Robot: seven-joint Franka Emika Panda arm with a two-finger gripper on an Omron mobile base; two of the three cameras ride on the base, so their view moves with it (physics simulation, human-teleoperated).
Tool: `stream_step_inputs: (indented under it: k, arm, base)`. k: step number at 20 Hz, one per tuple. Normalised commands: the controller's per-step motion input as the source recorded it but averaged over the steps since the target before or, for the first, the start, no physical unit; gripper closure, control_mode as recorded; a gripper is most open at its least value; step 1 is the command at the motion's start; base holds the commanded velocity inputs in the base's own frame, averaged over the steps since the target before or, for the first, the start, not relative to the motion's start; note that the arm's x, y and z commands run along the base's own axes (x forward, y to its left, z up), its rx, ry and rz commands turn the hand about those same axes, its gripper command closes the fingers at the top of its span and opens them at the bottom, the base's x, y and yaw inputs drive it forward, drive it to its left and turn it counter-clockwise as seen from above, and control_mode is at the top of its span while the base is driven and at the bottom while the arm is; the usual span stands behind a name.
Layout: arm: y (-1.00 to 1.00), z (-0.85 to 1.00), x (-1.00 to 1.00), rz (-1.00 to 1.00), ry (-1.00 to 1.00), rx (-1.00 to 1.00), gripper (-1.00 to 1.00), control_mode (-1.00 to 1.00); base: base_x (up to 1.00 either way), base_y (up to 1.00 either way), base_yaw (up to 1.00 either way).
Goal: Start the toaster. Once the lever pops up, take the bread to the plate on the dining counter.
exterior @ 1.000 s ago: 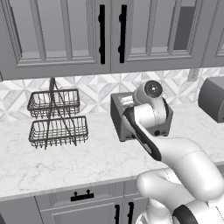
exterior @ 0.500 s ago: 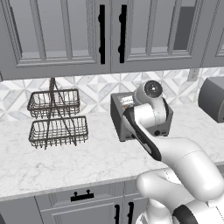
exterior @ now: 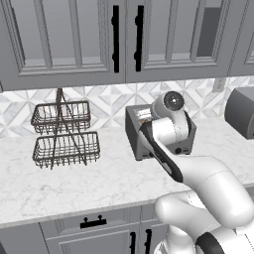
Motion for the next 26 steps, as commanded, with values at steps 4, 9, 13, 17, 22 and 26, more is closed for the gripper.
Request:
stream_step_inputs:
  k: [4,9,13,17,22,26]
  arm:
    - [0.0,0.0,0.0,0.0,0.0,0.0,-1.0,-1.0]
    - [0.0,0.0,0.0,0.0,0.0,0.0,-1.0,-1.0]
    - [0.0,0.0,0.0,0.0,0.0,0.0,-1.0,-1.0]
    - [0.0,0.0,0.0,0.0,0.0,0.0,-1.0,-1.0]
    - [0.0,0.0,0.0,0.0,0.0,0.0,-1.0,-1.0]
    - [0.0,0.0,0.0,0.0,0.0,0.0,-1.0,-1.0]
  base:
    - [0.0,0.0,0.0]
    - [0.0,0.0,0.0]
    - [0.0,0.0,0.0]
    - [0.0,0.0,0.0]
    - [0.0,0.0,0.0]
    - [0.0,0.0,0.0]
